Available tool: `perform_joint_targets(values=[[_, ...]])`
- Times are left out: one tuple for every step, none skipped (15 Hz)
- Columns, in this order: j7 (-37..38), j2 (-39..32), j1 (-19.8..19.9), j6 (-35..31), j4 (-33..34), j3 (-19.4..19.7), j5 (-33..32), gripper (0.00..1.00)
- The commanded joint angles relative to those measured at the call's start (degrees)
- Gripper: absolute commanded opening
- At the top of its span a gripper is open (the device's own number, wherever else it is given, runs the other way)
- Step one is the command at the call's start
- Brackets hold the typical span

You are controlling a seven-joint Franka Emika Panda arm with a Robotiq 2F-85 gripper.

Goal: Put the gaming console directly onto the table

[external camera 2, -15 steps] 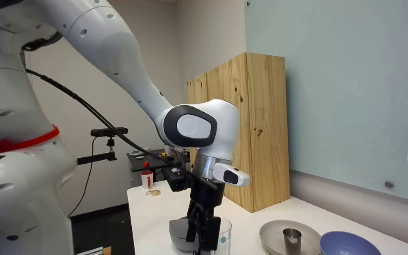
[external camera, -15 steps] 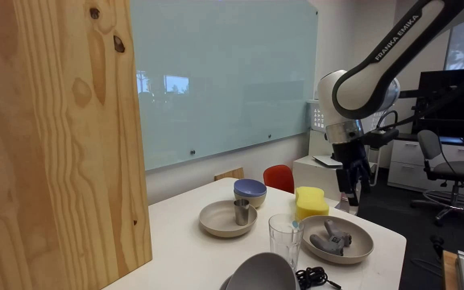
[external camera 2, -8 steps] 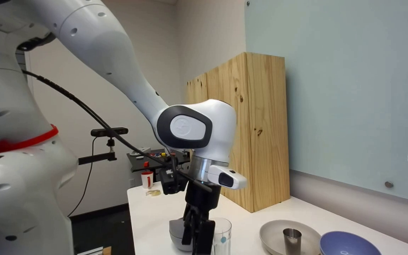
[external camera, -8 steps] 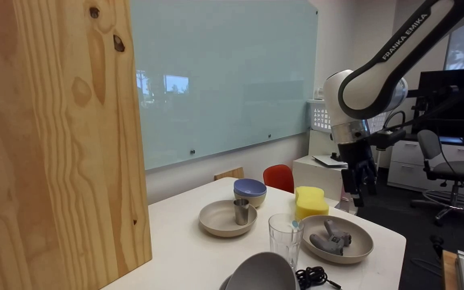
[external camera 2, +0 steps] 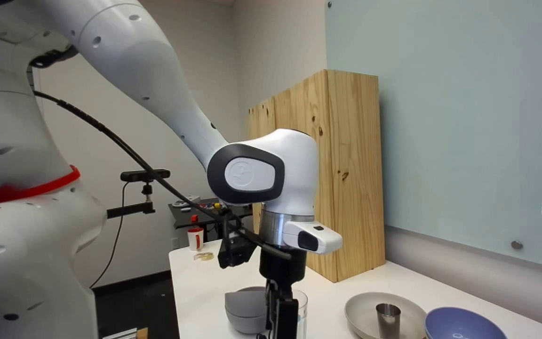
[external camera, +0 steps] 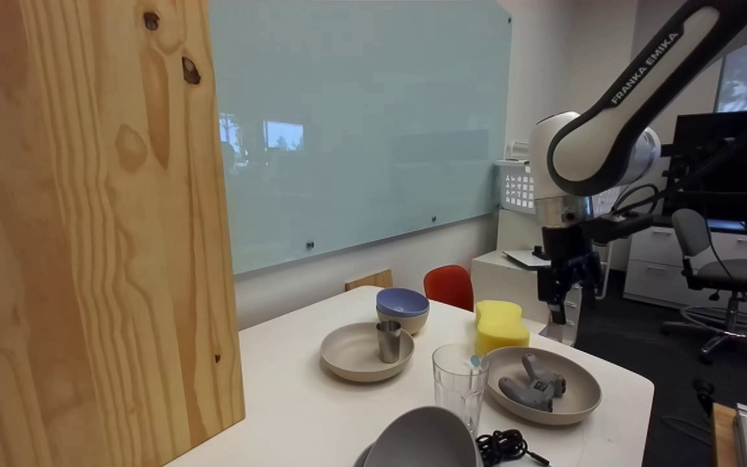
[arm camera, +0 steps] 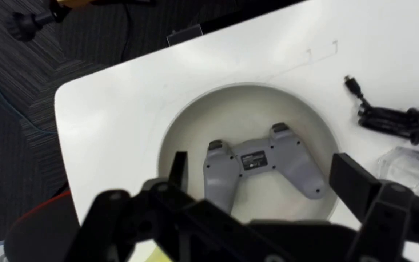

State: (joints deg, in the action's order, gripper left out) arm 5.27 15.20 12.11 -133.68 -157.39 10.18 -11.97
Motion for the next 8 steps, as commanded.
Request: perform_joint_targets(values=[[6.71, -6.17, 3.85, -10.28, 0.51, 1.07, -0.35, 1.0], [8.38, -7.42, 4.7, -12.6, 0.52, 1.49, 0.11, 1.0], [10.4, -8.87, 5.72, -14.85, 0.66, 1.75, -0.14, 1.0], [12.97, -10.45, 6.72, -17.24, 0.85, 1.8, -1.16, 1.0], [15.3, -12.06, 7.31, -19.26, 1.14, 1.8, -1.58, 1.0], [17.3, -13.63, 7.73, -21.13, 1.45, 1.79, -2.3, 1.0], [18.14, -16.36, 7.66, -23.14, 2.4, 2.09, -1.94, 1.0], [19.23, -18.25, 7.5, -24.3, 3.25, 2.3, -2.16, 1.0]])
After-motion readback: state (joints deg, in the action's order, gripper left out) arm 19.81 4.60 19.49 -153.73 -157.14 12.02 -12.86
